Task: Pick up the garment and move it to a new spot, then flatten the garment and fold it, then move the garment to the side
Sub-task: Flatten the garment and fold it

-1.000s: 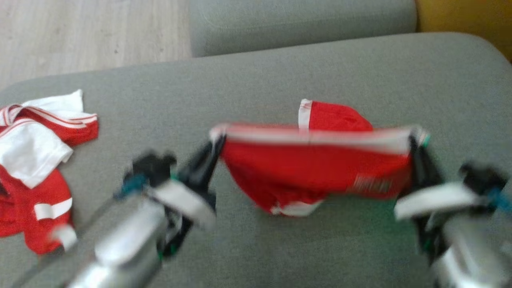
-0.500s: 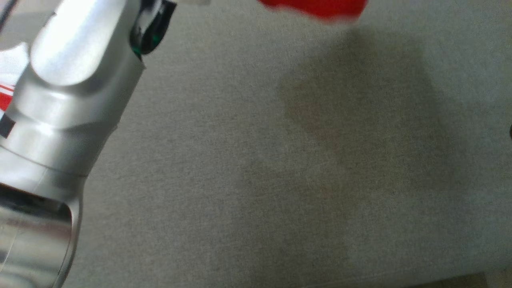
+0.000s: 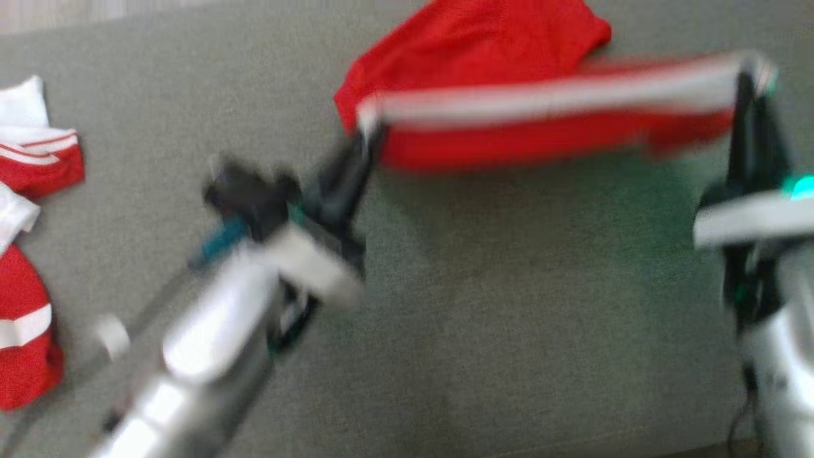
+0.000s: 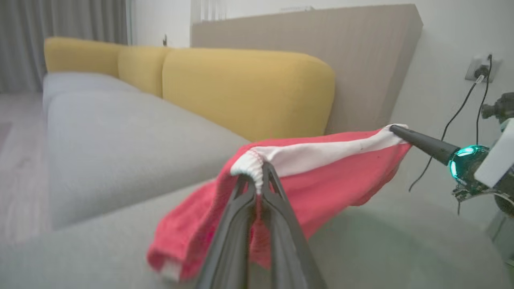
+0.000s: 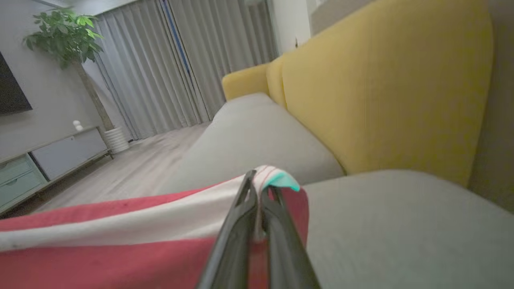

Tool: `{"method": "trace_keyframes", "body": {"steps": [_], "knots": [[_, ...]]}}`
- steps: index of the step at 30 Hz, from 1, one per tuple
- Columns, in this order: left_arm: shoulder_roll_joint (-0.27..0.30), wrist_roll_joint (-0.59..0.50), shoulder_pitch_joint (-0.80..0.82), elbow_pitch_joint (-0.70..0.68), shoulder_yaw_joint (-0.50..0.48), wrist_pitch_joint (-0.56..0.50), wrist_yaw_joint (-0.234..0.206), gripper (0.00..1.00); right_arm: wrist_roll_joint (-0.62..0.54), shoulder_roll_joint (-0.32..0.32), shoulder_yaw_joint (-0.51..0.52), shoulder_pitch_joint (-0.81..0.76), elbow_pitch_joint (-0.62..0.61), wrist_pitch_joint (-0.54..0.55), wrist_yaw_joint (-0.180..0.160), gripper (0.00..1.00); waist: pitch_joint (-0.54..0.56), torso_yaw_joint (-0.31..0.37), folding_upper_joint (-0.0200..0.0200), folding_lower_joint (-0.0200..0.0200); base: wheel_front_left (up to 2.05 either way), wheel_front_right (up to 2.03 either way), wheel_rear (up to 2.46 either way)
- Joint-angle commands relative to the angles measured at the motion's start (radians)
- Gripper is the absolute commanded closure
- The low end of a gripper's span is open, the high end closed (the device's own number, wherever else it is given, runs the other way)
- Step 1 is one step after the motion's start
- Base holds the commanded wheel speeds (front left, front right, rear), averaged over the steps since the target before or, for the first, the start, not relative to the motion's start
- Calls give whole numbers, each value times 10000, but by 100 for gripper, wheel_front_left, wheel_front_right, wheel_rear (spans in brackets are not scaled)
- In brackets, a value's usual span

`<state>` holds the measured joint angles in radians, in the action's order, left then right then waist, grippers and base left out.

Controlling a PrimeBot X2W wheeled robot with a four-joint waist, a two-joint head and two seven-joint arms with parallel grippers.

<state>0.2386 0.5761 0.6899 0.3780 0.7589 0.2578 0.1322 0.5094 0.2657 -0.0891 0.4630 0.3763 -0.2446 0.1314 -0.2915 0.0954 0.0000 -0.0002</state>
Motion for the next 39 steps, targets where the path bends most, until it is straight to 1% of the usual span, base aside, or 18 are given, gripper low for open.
{"method": "trace_keyframes", "body": {"steps": [1, 3, 6, 10, 15, 17, 19, 21, 23, 27, 32, 38, 39], "knots": [[311, 48, 5, -329, -274, 38, -17, 100, 95, 61, -62, -39, -487, 57, -7, 100, 294, 9, 0, 2, 0, 0, 0], [426, 74, -1134, -397, 34, 39, -17, 100, 225, -39, 36, -1158, -836, 210, -7, 100, 592, 39, 0, 2, 0, 0, 0], [516, 56, -2698, -520, 251, 39, -16, 100, 432, -156, 197, -2668, -1462, 472, -7, 100, 1024, 72, 0, 2, 0, 0, 0], [681, -117, -4231, -714, 700, 39, -16, 100, 515, -276, 669, -4469, -2469, 894, -7, 100, 1437, -58, 0, 2, 0, 0, 0], [1017, -153, -5186, -1017, 1191, 39, -16, 100, 460, -532, 1489, -6395, -4200, 1646, -7, 100, 1584, -387, 0, 2, 0, 0, 0], [1126, 32, -5265, -1276, 1265, 39, -16, 100, 360, -640, 1853, -6850, -4935, 2011, -7, 100, 1558, -530, 0, 2, 0, 0, 0], [1130, 303, -5200, -1582, 1183, 39, -16, 100, 262, -785, 2194, -6984, -5533, 2339, -7, 100, 1510, -690, 0, 2, 0, 0, 0], [961, 793, -5014, -1871, 1067, 39, -16, 100, 122, -887, 2454, -6784, -5827, 2595, -7, 100, 1412, -880, 0, 2, 0, 0, 0], [748, 1367, -4636, -2017, 1041, 39, -16, 100, -14, -963, 2588, -6266, -5828, 2807, -7, 100, 1255, -1057, 0, 2, 0, 0, 0], [207, 2677, -3474, -1857, 1020, -53, -16, 100, -361, -975, 2612, -4609, -5157, 3166, -7, 100, 837, -1414, 0, 2, 0, 0, 0], [-334, 4077, -1865, -1086, 1050, -370, -16, 100, -973, -871, 2427, -2276, -3674, 3419, -7, 100, 218, -1787, 0, 2, 0, 0, 0], [-637, 4946, -404, 215, 1259, -445, -16, 100, -1422, -827, 2018, 199, -1496, 3424, -7, 100, -369, -2005, 0, 2, 0, 0, 0], [-687, 5091, -64, 554, 1410, -402, -16, 100, -1476, -822, 1800, 837, -786, 3326, -7, 100, -504, -2053, 0, 2, 0, 0, 0]]}}
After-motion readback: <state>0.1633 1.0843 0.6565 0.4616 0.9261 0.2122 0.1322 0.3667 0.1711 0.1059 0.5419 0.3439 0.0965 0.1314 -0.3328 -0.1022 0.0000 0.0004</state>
